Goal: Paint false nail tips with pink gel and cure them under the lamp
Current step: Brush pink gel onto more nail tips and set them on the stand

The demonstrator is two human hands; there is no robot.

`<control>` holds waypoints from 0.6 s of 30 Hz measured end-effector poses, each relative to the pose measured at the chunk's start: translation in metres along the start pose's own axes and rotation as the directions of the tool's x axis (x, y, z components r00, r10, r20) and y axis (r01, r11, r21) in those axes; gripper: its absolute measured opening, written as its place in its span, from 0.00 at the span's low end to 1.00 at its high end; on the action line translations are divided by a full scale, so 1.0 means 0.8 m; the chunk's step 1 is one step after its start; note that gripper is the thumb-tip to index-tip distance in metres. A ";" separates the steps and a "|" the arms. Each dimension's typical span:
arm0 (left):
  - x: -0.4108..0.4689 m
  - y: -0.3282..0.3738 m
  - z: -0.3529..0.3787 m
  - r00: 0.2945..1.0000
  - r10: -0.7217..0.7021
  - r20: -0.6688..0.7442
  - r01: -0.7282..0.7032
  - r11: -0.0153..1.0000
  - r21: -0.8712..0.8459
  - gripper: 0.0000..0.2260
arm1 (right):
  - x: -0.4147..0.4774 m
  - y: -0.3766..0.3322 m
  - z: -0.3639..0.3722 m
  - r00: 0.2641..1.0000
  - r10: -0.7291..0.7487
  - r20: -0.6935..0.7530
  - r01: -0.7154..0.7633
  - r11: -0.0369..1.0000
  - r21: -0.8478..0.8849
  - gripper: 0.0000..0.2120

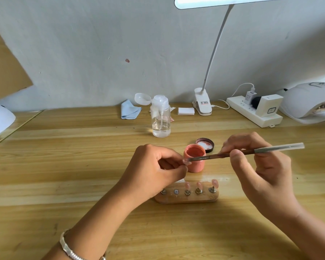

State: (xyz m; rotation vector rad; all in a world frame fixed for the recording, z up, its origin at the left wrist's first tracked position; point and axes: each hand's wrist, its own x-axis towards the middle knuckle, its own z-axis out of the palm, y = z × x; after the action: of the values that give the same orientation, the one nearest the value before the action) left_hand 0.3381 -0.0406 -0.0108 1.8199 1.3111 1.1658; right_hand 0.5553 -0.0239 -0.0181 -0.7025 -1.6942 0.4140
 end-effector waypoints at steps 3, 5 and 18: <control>0.000 0.000 0.000 1.000 -0.005 -0.004 0.005 1.000 -0.004 0.10 | 0.001 0.001 -0.001 0.999 0.019 -0.043 -0.019 1.000 -0.006 0.08; 0.000 0.000 0.001 1.000 -0.011 -0.003 0.011 1.000 0.002 0.09 | 0.001 0.002 -0.002 0.997 0.025 -0.069 -0.025 1.000 -0.005 0.09; -0.001 -0.002 0.003 0.999 -0.052 -0.015 0.052 0.999 0.008 0.08 | 0.002 0.001 -0.002 0.997 0.025 -0.077 -0.027 0.999 -0.027 0.08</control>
State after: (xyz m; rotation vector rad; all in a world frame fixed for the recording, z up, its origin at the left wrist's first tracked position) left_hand 0.3392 -0.0409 -0.0134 1.7751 1.3656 1.1500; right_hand 0.5568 -0.0224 -0.0174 -0.7523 -1.6227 0.3771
